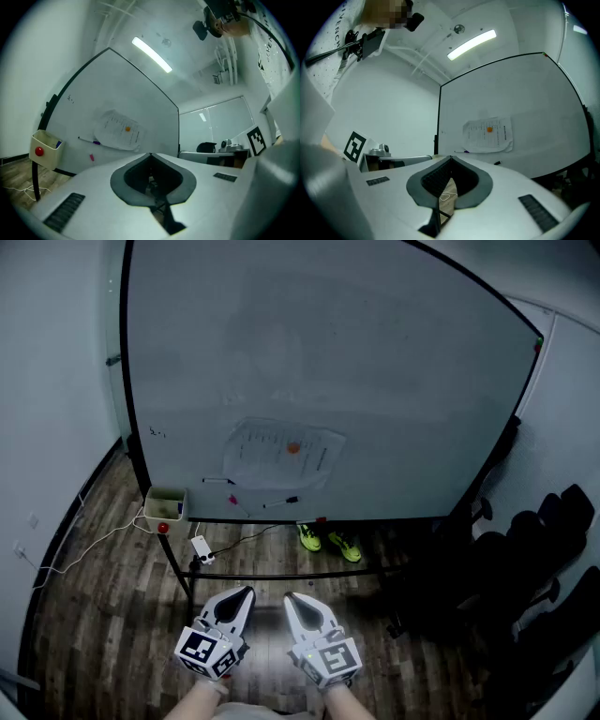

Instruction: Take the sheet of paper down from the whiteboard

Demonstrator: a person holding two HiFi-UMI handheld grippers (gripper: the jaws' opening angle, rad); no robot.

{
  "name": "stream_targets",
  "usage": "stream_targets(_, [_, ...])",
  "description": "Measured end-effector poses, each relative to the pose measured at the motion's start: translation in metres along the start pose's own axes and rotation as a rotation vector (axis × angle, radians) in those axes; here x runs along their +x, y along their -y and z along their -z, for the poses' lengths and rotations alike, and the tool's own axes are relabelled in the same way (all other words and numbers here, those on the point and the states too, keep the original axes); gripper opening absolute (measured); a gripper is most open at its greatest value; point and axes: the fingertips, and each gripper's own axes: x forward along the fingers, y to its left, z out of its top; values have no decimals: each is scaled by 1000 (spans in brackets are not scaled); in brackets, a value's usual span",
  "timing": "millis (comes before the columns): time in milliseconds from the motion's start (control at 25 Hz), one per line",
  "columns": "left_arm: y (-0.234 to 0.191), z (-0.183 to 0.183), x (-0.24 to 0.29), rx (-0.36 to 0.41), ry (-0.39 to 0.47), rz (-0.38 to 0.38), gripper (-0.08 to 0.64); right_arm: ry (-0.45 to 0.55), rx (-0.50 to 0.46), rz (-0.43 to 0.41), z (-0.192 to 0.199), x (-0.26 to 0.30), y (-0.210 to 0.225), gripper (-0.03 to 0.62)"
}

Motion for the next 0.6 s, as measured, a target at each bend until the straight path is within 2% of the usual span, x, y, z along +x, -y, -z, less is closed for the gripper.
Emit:
stream_targets(440, [-1, -3, 17, 26, 35, -24, 15, 72, -39, -42, -2, 12, 7, 18])
stream_targets(600, [-14, -3, 30, 29, 48, -19, 15, 39, -49, -35, 6, 25, 18, 18])
